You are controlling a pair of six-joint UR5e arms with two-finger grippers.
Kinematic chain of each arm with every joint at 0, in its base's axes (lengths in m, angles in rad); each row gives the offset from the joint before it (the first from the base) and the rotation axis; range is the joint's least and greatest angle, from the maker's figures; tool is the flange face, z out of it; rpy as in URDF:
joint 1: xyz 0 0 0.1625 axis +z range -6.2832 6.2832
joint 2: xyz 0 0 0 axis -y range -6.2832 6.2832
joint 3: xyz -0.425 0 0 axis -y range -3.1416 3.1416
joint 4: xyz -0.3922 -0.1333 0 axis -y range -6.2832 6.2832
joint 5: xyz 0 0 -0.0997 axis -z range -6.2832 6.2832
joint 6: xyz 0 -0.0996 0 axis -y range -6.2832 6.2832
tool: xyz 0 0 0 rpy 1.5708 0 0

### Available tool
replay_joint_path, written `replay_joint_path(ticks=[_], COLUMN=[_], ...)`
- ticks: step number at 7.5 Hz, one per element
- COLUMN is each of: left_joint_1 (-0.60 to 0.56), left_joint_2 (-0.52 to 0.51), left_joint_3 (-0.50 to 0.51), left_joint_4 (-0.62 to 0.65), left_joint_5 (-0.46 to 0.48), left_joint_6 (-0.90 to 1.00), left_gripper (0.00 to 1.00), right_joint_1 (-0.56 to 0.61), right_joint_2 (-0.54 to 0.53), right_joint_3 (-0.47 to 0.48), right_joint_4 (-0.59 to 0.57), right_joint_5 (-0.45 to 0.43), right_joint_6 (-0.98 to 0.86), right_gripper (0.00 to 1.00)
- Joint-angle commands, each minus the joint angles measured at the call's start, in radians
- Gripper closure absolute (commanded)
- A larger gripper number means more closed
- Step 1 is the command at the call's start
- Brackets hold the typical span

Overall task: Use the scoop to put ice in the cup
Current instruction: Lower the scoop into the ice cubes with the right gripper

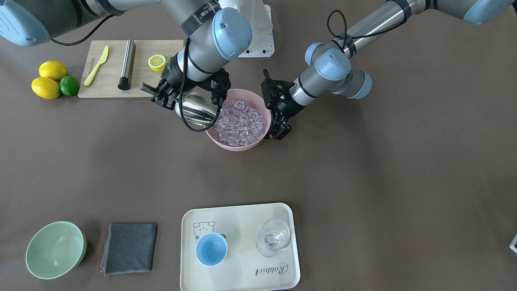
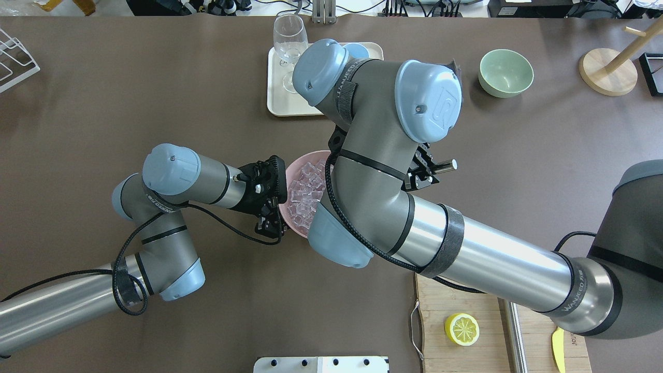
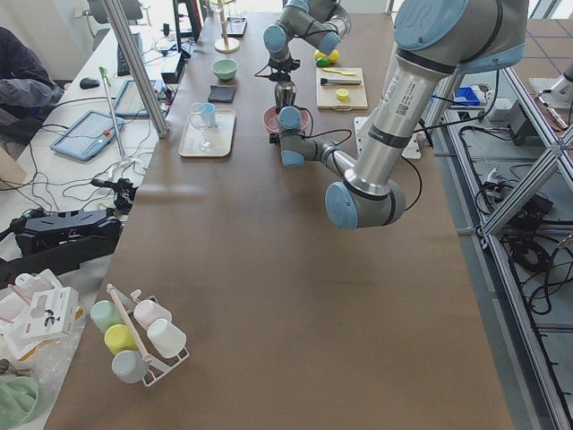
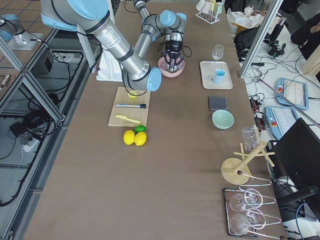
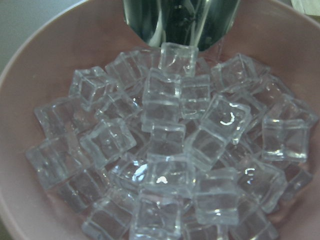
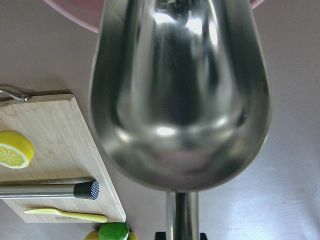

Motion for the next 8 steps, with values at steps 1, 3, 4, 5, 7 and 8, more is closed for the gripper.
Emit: replay_joint_path(ticks=[1,3,4,5,7,8], left_joint_1=[0.0,0.0,0.0,0.0,0.0,0.0], left_joint_2=[0.001,0.001,0.001,0.001,0.001,0.001], left_joint_3=[0.0,0.0,0.003,0.003,0.003,0.005], left_joint_4=[0.0,0.0,0.0,0.0,0.0,0.0], left_joint_5=[0.0,-0.001,-0.001,-0.001,0.0,0.0], left_joint_6=[0.0,0.0,0.0,0.0,0.0,0.002], left_gripper=[0.02,0.02,0.02,0.02,0.02,0.02], right_joint_1=[-0.008,-0.018,-0.023,-0.025,-0.026,-0.035], right_joint_2=[0.002,0.001,0.001,0.001,0.001,-0.001], right_joint_3=[-0.025,-0.039,-0.056,-0.06,-0.064,-0.07], right_joint_4=[0.038,0.048,0.087,0.104,0.12,0.149], right_joint_5=[0.007,0.022,0.025,0.033,0.034,0.042], right_joint_6=[0.029,0.061,0.077,0.078,0.083,0.139], right_gripper=[1.0,1.0,1.0,1.0,1.0,1.0])
